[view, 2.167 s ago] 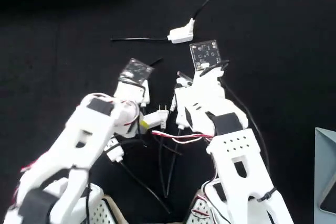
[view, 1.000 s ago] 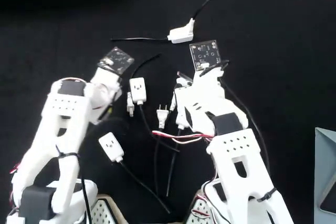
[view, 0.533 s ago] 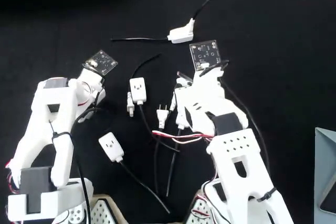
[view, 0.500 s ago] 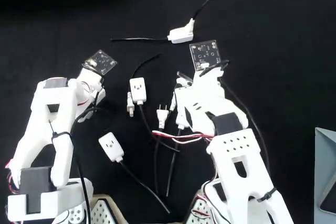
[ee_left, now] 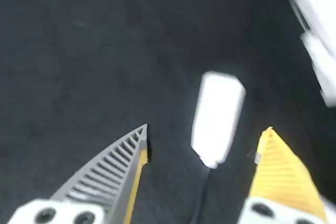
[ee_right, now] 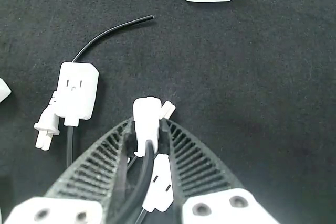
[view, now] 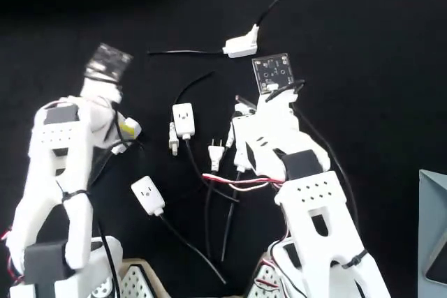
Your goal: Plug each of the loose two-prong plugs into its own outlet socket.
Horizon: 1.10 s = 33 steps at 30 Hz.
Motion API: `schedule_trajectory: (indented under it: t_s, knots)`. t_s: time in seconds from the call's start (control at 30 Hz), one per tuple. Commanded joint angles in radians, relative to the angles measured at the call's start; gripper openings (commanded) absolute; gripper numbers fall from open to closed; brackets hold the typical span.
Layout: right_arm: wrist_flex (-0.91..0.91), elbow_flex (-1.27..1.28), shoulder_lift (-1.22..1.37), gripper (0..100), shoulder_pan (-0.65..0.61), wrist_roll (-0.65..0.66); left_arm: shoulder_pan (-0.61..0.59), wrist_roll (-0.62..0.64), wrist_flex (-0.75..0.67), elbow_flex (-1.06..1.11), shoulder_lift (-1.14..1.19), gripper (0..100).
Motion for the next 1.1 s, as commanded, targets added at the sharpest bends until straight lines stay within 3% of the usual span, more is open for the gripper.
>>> schedule_trajectory:
  t_s: [0.0, 0.43, 0.73, 0.9, 1.07]
  knots:
    - [-0.002, -0.028, -0.013, 1.1, 0.003, -0.009, -0.053, 0.066, -0.092, -0.062, -0.014, 29]
    - [-0.003, -0.028, -0.013, 1.1, 0.003, -0.009, -0.079, 0.114, -0.091, -0.246, 0.397, 28]
    - [-0.008, -0.028, -0.013, 1.1, 0.003, -0.009, 0.056, 0.169, 0.196, -0.228, 0.213, 28]
    - [-0.003, -0.028, -0.013, 1.1, 0.003, -0.009, 0.108, 0.187, 0.209, -0.131, 0.051, 28]
    - [0.0, -0.028, -0.012, 1.2, -0.043, -0.002, 0.036, 0.187, 0.207, -0.065, -0.072, 28]
